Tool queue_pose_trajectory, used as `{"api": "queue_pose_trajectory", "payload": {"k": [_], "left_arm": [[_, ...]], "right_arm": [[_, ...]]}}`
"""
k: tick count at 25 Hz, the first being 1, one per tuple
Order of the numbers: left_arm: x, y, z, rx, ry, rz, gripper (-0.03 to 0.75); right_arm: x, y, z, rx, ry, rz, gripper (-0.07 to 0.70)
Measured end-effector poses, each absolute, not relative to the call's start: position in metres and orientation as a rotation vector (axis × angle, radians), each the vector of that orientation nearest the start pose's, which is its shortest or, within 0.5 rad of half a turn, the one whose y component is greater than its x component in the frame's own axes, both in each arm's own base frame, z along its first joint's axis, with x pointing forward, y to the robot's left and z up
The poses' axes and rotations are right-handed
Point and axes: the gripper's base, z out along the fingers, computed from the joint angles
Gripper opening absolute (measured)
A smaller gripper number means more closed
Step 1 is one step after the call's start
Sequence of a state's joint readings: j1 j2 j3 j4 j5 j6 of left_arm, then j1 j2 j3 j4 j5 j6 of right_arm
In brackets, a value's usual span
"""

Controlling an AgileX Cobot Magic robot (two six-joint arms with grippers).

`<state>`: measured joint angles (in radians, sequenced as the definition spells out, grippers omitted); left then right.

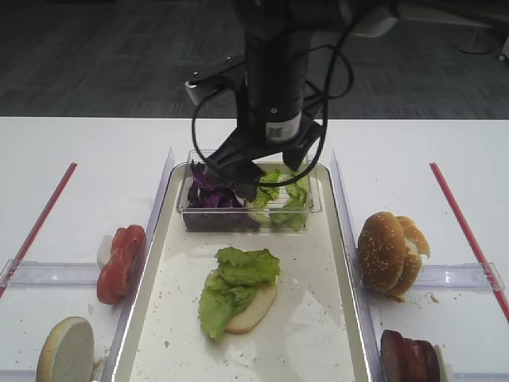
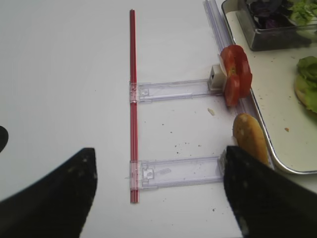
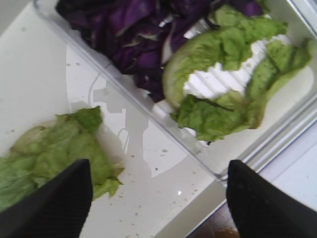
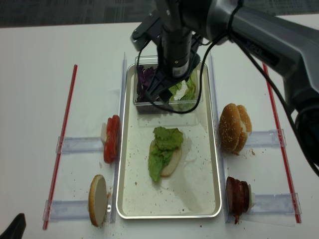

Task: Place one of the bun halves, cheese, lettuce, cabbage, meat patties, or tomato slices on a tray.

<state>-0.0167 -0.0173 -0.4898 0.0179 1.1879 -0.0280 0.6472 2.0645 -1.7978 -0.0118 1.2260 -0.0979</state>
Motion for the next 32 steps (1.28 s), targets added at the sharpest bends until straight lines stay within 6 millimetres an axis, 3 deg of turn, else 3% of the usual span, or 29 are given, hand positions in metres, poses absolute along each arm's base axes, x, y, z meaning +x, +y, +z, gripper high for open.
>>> {"api": "queue_pose_trajectory", "payload": {"k": [8, 15, 32], "left_arm": [[-0.012, 0.002, 0.264, -0.015, 2.164, -0.004, 0.493], [-0.012, 0.002, 0.264, -0.015, 2.164, -0.004, 0.493], [-0.012, 0.002, 0.264, -0.015, 2.164, -0.004, 0.492]], "right_arm": [[0.388, 0.193, 0.240, -0.823, 2.863, 0.045, 0.575], [0.413, 0.132, 0.240, -0.602, 2.916, 0.026, 0.575], [0.433, 0.018, 0.240, -0.204, 2.969, 0.001, 0.575]]}}
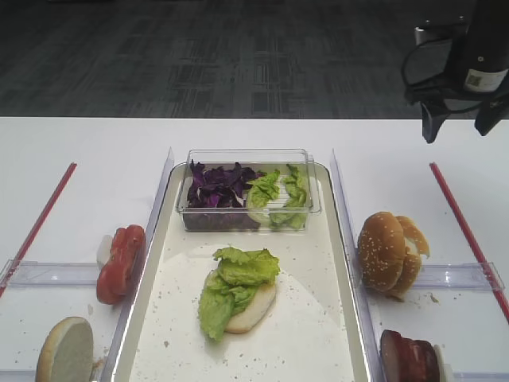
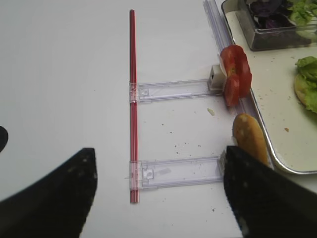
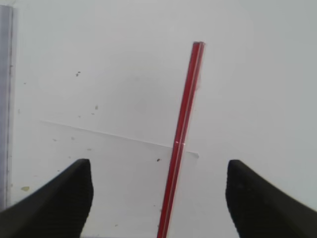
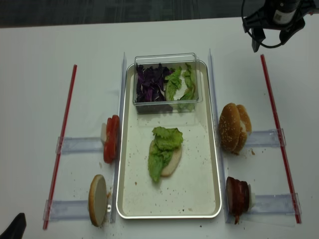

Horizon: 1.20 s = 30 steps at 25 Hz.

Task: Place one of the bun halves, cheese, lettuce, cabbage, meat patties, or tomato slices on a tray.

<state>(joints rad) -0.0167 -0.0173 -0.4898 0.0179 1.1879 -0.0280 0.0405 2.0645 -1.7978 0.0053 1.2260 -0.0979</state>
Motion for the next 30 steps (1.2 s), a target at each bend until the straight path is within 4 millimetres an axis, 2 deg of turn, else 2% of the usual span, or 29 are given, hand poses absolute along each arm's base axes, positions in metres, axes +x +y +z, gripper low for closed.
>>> {"api": "queue_pose_trajectory", "payload": {"k": [4, 13, 17, 24, 30], "left_arm": [[-0.012, 0.002, 0.264, -0.015, 2.164, -0.004, 0.493], [-0.012, 0.002, 0.264, -0.015, 2.164, -0.004, 0.492], [-0.012, 0.002, 0.264, -0.015, 2.164, -0.004, 0.492], [-0.012, 0.002, 0.264, -0.015, 2.164, -0.004, 0.492], [-0.012, 0.002, 0.264, -0.015, 2.164, -0.004, 0.492]], "right_arm": [[0.433, 0.010, 0.240, -0.180, 2.971, 0.000, 0.575], [0.433, 0.013, 0.240, -0.172, 2.972, 0.040, 0.572], [0.427, 0.013, 0.238, -0.172, 2.990, 0.056, 0.572], [0.402, 0.013, 0.251, -0.189, 2.998, 0.058, 0.572], [0.372, 0.012, 0.272, -0.189, 2.979, 0.056, 0.572]]}}
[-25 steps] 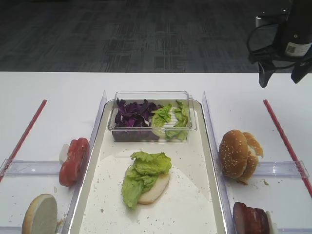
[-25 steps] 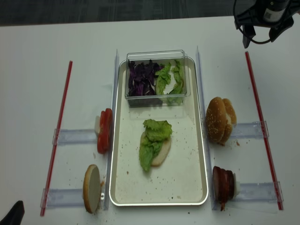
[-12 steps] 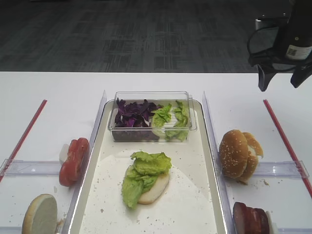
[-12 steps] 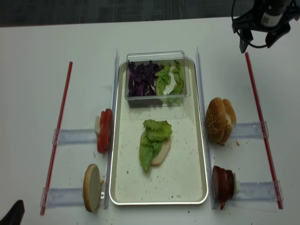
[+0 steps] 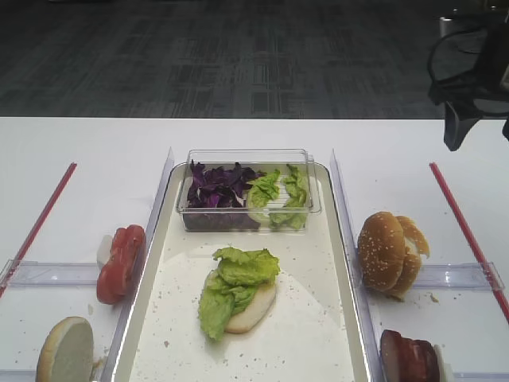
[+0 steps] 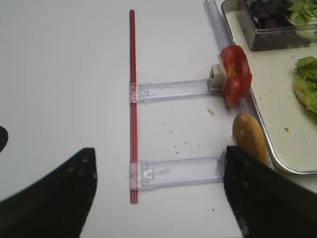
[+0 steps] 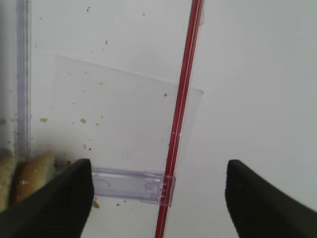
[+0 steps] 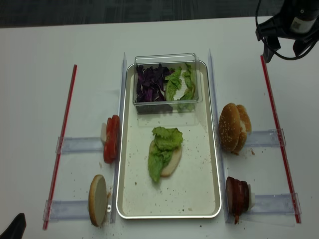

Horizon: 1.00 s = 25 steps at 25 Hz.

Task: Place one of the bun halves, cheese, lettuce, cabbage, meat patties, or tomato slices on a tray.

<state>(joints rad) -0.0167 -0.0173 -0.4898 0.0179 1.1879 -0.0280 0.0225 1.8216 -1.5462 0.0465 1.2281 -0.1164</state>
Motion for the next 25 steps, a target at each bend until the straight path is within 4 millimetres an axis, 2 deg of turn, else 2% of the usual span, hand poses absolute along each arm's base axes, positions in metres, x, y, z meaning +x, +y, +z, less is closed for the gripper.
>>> {"api": "queue_pose_trajectory", "payload": {"k": [7, 15, 22, 25], "left_arm": [[-0.012, 0.002, 0.264, -0.015, 2.164, -0.004, 0.493], [-0.012, 0.002, 0.264, -0.015, 2.164, -0.004, 0.493], [-0.012, 0.002, 0.264, -0.015, 2.164, -0.004, 0.493], [-0.012, 0.002, 0.264, -0.015, 2.164, -0.004, 0.493]], "right_arm": [[0.326, 0.010, 0.294, -0.182, 2.954, 0.041, 0.572], [0.266, 0.007, 0.308, -0.169, 2.892, 0.006, 0.572], [0.203, 0.006, 0.317, -0.139, 2.773, 0.001, 0.572], [0.174, 0.005, 0.314, -0.131, 2.727, 0.001, 0.572]]}}
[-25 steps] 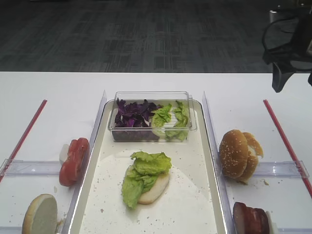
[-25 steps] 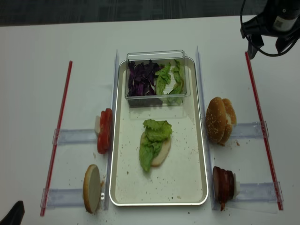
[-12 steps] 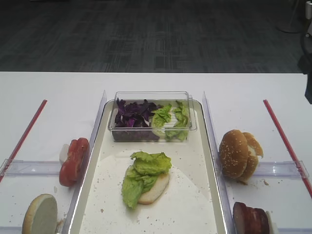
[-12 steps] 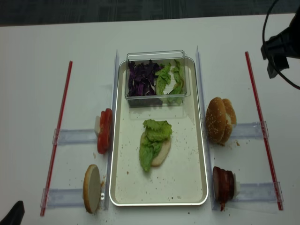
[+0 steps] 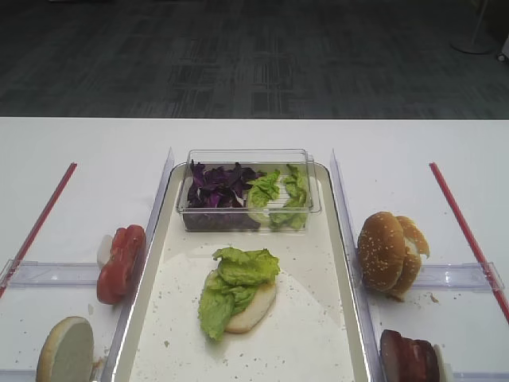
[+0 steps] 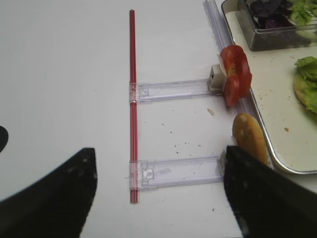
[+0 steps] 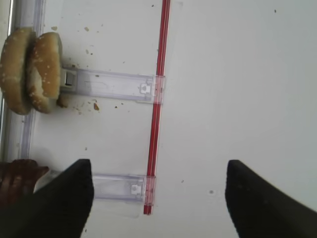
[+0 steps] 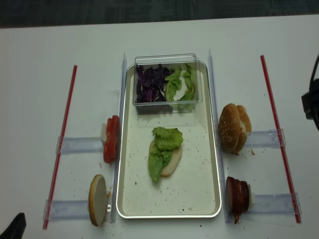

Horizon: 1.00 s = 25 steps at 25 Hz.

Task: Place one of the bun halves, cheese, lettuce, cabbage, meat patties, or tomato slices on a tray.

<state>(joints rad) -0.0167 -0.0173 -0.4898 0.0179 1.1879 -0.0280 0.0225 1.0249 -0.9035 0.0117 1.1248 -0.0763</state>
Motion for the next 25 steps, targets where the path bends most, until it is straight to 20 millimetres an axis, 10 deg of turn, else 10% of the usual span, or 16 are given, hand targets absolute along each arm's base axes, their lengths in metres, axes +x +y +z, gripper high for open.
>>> {"api": "queue_pose_trajectory", "payload": {"k": [11, 25], "left_arm": [[-0.012, 0.002, 0.264, -0.015, 2.164, -0.004, 0.493], [-0.012, 0.002, 0.264, -0.015, 2.164, -0.004, 0.492]], "right_arm": [[0.086, 0.002, 0.305, -0.050, 2.520, 0.002, 0.572], [0.028, -0.003, 0.269, 0.059, 2.349, -0.006, 0.572]]}}
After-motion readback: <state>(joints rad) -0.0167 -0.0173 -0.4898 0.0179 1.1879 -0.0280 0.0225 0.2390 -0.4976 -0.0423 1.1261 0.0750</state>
